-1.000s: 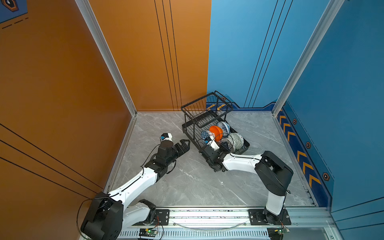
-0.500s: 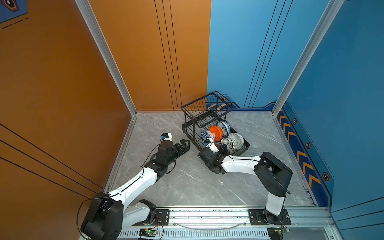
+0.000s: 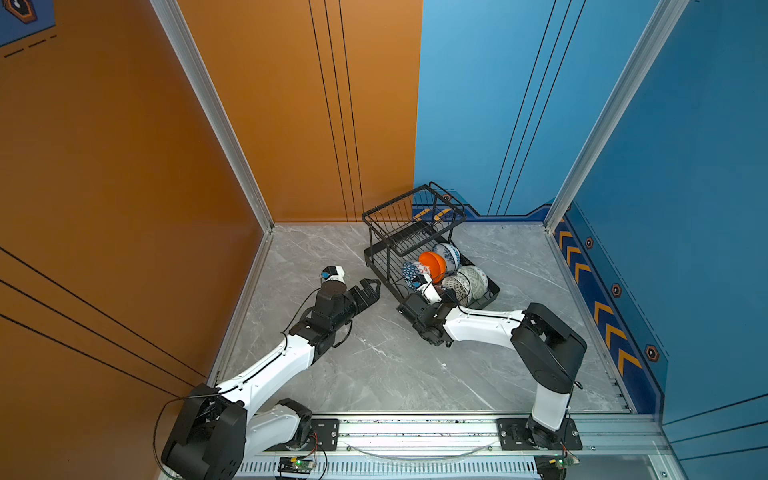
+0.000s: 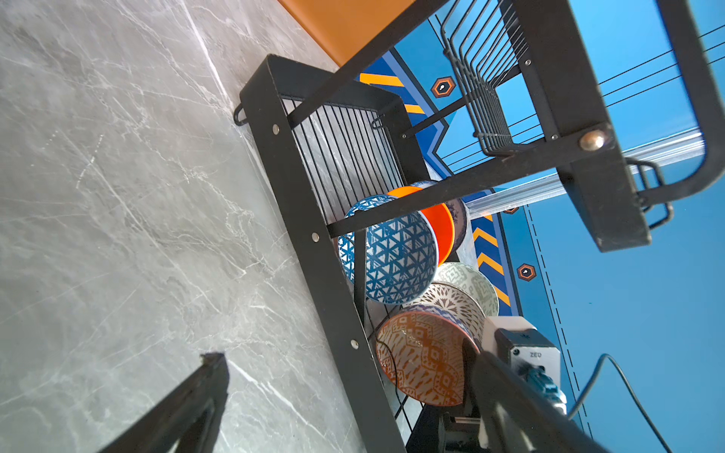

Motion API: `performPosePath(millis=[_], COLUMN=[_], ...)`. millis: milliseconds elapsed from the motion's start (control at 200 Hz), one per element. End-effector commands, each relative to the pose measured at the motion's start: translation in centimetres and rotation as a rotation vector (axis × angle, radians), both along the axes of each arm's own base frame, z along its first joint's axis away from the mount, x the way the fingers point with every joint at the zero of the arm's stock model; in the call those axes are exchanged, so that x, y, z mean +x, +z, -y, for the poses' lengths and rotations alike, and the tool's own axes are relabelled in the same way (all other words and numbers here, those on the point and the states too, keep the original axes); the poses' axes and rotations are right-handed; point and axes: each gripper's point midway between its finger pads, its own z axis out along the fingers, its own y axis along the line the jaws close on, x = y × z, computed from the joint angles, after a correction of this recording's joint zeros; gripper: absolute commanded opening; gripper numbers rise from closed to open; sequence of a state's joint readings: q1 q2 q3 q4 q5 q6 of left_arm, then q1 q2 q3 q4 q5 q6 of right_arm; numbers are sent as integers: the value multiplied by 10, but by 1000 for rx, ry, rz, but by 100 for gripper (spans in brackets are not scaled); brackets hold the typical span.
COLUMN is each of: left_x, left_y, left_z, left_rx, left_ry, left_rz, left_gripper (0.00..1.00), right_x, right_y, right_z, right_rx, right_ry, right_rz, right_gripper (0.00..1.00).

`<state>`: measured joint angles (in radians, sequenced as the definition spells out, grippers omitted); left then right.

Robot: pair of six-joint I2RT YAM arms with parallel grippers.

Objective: Load the bowls into the dish rack

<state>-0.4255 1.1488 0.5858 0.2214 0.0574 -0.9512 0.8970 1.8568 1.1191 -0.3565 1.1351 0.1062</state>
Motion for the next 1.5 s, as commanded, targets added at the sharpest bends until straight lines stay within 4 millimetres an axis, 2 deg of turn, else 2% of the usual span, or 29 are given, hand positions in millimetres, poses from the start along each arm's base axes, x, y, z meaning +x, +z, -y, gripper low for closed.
performPosePath(millis=[0,816,996,1296,1421,1496], left_x=[0,-4,-2,2,6,10], left_y=[7,13,14,21,28,35], left_z=[1,2,-1,-8,-18,-26], left_rx=[-4,-3,20,54,84,101], left_ry=[-10,-11,-8,-1,24,49], left_rz=[23,40,37,42,57,74], left_gripper=[98,98,98,98,98,98], right_x=[-11,1,0,-7,-10,-11], right_y=[-5,31,42,78,99,113], right_z=[15,10,6,8,23,40], right_rx=[-27,93,138,272,380,468], right_ry=[-12,-15,5,46,40,19], right_rz=[-99,-59,-54,-22,5,31], right_gripper=[5,47,72,99,100,100])
